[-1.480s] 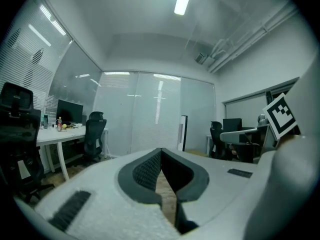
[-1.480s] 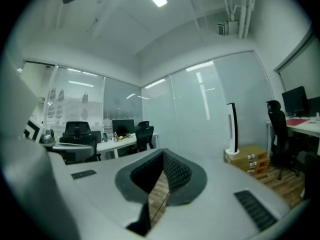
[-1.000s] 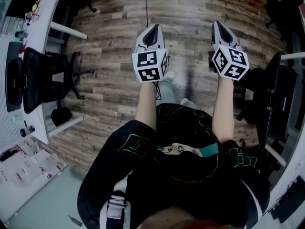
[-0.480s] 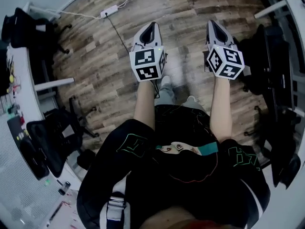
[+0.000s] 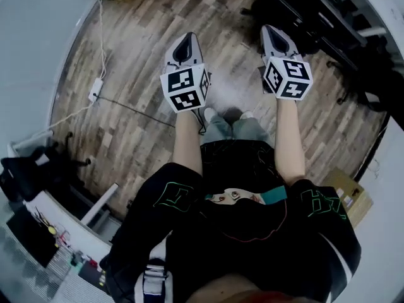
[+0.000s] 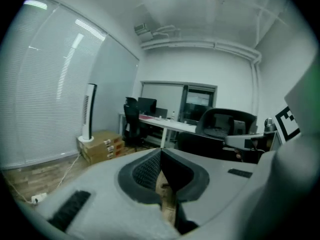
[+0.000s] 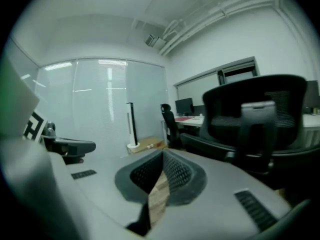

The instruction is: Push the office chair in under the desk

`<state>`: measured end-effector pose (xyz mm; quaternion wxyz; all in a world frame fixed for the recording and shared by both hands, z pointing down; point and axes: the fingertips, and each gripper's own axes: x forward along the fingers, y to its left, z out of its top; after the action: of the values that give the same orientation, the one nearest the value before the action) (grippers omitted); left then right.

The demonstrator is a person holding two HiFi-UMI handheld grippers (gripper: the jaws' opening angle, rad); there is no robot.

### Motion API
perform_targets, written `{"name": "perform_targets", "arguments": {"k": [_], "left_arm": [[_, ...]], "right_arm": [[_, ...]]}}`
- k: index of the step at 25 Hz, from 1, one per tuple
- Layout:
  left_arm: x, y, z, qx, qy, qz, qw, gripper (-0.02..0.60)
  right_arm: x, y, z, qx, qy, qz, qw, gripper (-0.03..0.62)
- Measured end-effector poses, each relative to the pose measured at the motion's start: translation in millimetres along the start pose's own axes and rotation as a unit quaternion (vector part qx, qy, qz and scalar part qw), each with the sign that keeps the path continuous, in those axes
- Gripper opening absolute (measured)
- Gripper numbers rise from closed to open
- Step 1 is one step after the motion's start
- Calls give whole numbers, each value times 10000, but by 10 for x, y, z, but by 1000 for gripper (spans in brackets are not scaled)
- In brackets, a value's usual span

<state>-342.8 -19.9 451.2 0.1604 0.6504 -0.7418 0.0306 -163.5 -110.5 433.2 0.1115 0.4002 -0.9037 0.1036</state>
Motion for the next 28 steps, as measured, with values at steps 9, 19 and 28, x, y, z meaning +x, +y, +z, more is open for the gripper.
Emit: {"name": "perform_targets", "arguments": {"k": [9, 19, 28], "left_arm": [[449, -1770, 76, 635, 4, -1755, 9824, 9], [460, -2487, 383, 979, -290, -2011, 9742, 9], [599, -2740, 359, 1442, -337, -2192, 9644, 9]], "right_arm": [[-1179, -1535, 87, 498, -447, -1669, 9837, 5], [-1866, -2248, 392, 627, -975, -1998, 9730, 5], [-1804, -2291, 279, 457, -743, -1724, 9812, 5]]}}
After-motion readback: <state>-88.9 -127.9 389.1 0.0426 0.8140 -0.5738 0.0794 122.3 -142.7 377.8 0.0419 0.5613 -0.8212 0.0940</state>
